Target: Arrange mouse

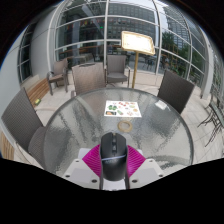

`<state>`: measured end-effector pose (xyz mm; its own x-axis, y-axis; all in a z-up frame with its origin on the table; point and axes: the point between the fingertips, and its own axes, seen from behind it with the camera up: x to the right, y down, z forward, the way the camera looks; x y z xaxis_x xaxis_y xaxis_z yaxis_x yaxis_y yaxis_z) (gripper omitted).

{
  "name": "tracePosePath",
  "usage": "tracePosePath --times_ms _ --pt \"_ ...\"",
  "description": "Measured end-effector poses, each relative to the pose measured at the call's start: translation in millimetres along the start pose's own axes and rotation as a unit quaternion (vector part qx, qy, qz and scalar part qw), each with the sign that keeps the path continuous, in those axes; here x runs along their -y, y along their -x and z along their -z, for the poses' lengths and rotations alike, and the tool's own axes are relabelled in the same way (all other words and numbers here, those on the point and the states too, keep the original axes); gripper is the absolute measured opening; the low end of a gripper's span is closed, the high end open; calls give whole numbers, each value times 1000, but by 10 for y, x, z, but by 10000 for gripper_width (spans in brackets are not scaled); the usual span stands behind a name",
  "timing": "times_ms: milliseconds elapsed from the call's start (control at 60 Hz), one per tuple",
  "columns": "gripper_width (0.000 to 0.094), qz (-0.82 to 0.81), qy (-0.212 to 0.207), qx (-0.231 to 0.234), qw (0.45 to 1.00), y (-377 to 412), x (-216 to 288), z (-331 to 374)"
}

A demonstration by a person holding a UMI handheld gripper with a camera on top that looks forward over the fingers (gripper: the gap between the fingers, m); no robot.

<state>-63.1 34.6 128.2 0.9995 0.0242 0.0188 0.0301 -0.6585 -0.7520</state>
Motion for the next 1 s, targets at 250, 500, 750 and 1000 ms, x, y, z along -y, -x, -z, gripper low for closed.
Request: tracePosePath --times_ms 250,500,750,1000 --pt "291 2 90 -9 996 75 -1202 -537" --pt "405 -14 95 -6 995 52 -1384 -648" --pt "837 -27 93 -21 995 -55 -1189 -328" --pt "851 -34 17 15 999 1 -541 889"
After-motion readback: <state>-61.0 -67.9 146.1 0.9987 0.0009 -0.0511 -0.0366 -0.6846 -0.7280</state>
